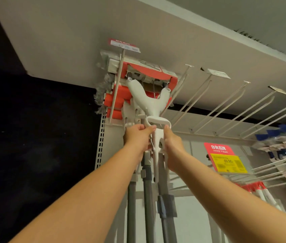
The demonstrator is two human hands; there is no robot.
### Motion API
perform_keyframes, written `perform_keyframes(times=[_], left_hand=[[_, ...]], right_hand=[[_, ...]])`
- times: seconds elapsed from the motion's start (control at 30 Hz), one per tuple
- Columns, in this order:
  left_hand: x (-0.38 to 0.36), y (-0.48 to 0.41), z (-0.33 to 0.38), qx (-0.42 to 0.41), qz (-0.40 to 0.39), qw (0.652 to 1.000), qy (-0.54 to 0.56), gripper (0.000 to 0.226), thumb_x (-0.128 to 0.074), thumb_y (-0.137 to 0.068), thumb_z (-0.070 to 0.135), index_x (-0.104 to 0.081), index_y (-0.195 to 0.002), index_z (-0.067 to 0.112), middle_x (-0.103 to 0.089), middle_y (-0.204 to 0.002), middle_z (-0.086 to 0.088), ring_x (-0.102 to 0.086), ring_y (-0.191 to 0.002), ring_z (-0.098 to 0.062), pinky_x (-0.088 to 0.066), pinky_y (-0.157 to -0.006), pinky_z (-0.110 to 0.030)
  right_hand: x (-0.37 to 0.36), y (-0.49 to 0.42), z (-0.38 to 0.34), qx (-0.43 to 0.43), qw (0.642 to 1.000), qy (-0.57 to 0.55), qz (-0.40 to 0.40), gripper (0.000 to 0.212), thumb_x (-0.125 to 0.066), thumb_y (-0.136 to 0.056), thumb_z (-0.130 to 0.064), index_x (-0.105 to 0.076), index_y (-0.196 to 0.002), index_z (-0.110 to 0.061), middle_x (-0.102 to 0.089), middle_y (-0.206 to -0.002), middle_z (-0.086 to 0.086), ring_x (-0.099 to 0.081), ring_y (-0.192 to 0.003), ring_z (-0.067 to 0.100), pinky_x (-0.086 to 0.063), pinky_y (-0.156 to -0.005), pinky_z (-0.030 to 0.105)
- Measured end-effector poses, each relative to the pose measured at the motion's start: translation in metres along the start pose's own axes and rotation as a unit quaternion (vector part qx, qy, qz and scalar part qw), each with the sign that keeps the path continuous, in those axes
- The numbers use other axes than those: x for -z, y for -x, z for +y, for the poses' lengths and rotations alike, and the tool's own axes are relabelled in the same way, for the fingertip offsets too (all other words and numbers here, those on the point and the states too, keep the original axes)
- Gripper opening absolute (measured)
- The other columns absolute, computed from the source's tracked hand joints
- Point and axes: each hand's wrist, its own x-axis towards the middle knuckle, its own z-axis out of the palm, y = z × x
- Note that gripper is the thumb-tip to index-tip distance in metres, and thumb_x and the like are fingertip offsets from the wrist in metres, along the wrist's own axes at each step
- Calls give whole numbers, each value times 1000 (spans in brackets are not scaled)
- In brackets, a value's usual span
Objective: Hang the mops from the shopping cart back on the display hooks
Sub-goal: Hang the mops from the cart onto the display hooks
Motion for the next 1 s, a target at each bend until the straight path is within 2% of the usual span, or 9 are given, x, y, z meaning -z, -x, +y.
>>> perform_keyframes(times=[0.1, 0.2, 0.33, 0.53, 0.67, 0.77, 0.87, 0.93, 1.0], left_hand=[[5, -4, -27, 16, -10, 1000, -16, 10, -69, -87, 18, -63, -84, 10, -71, -94, -17, -69, -85, -31, -59, -64, -37], [10, 3, -57, 37, -24, 998, -35, 6, -67, -88, 17, -65, -86, 12, -72, -91, -13, -69, -82, -25, -54, -62, -31], [14, 10, -81, -1, 12, 998, -63, 12, -64, -89, 22, -70, -82, 13, -73, -87, -14, -70, -84, -34, -58, -79, -47], [13, 17, -78, -28, 13, 997, -70, 12, -62, -91, 22, -65, -81, 17, -72, -87, -10, -70, -86, -30, -59, -75, -40], [4, 31, -82, -50, 27, 998, -38, 13, -63, -91, 23, -63, -78, 21, -71, -84, -8, -69, -84, -30, -57, -79, -49], [5, 40, -84, -65, 26, 997, -32, 9, -62, -92, 22, -59, -83, 24, -70, -86, -5, -68, -80, -24, -57, -75, -40], [11, 50, -85, -73, -6, 996, -57, 4, -62, -92, 20, -58, -92, 21, -64, -83, 3, -62, -80, -15, -51, -69, -27], [15, 59, -87, -67, -32, 993, -92, 14, -63, -92, 20, -59, -105, 21, -62, -92, 7, -60, -89, -14, -51, -75, -27], [22, 70, -86, -61, -66, 988, -125, 26, -61, -92, 22, -58, -118, 21, -62, -107, 6, -59, -99, -15, -51, -79, -28]], right_hand=[[5, -4, 24, -13, 999, 34, 1, 42, -41, -100, -43, -61, -88, -8, -62, -75, 10, -58, -64, 23, -49, -60, 32], [13, -6, 56, -24, 997, 74, -1, 48, -38, -100, -46, -63, -92, -6, -65, -80, 13, -60, -70, 25, -49, -66, 35], [9, -4, 81, 1, 997, 83, 11, 48, -37, -99, -45, -67, -97, -8, -69, -86, 13, -64, -78, 26, -51, -71, 37], [10, 2, 83, 24, 997, 70, 15, 43, -39, -99, -44, -64, -83, -14, -62, -73, 6, -56, -64, 19, -42, -58, 29], [22, 11, 79, 55, 994, 95, 2, 43, -35, -101, -44, -64, -79, -20, -65, -72, 1, -59, -61, 12, -44, -48, 20], [23, 18, 83, 97, 989, 111, -3, 49, -32, -102, -43, -65, -92, -7, -63, -81, 7, -55, -70, 16, -43, -62, 27], [22, 27, 86, 116, 985, 126, 3, 41, -31, -103, -41, -64, -100, -17, -66, -90, 3, -60, -81, 16, -50, -72, 33], [23, 35, 89, 120, 978, 168, 16, 37, -29, -103, -40, -60, -108, -20, -66, -100, 5, -62, -94, 20, -52, -86, 43], [26, 46, 93, 121, 968, 218, 23, 34, -29, -103, -39, -55, -115, -19, -64, -102, 6, -61, -96, 24, -52, -88, 48]])
